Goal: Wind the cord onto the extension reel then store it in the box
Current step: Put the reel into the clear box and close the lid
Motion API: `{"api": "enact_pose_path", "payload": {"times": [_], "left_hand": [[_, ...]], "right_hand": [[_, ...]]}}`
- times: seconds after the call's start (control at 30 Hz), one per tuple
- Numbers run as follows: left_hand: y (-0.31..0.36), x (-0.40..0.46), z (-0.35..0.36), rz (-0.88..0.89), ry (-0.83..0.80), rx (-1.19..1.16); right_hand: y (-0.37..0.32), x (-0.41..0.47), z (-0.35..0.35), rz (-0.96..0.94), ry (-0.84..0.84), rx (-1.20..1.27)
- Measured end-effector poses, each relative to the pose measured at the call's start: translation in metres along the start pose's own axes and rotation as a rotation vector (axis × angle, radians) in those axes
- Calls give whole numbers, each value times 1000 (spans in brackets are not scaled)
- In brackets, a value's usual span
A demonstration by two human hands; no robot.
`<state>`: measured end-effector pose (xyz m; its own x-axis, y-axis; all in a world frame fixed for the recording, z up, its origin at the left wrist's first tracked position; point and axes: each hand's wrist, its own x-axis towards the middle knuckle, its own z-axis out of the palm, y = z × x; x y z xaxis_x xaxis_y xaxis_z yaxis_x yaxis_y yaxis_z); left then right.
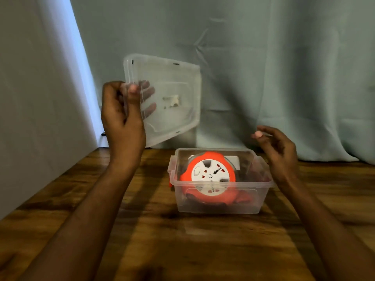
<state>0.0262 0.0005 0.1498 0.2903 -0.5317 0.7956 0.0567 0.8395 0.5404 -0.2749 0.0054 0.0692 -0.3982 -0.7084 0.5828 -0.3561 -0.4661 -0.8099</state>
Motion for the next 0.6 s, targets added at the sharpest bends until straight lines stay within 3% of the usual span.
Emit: {"api": "enact_pose_path", "payload": {"times": [0.13,0.2,0.23,0.3,0.43,0.5,0.6], "left_hand": [[-26,7,20,-541,-72,-214],[-49,-11,26,-852,-83,-166],[-60,-21,26,-921,-92,-68],[-79,-38,21,-847,-119,261],[-81,-38,13,-505,-136,744],[-82,-36,13,-505,-203,771],[-79,-38,13,-696,-324,623]], "right_hand": [[-8,1,-7,33,6,254],[-11,1,-7,70,-62,327],[-10,1,-7,101,-93,331],[-8,1,-4,176,-132,251],[-1,2,1,303,-90,170],[3,3,2,333,3,165],[10,3,-2,342,78,105]]}}
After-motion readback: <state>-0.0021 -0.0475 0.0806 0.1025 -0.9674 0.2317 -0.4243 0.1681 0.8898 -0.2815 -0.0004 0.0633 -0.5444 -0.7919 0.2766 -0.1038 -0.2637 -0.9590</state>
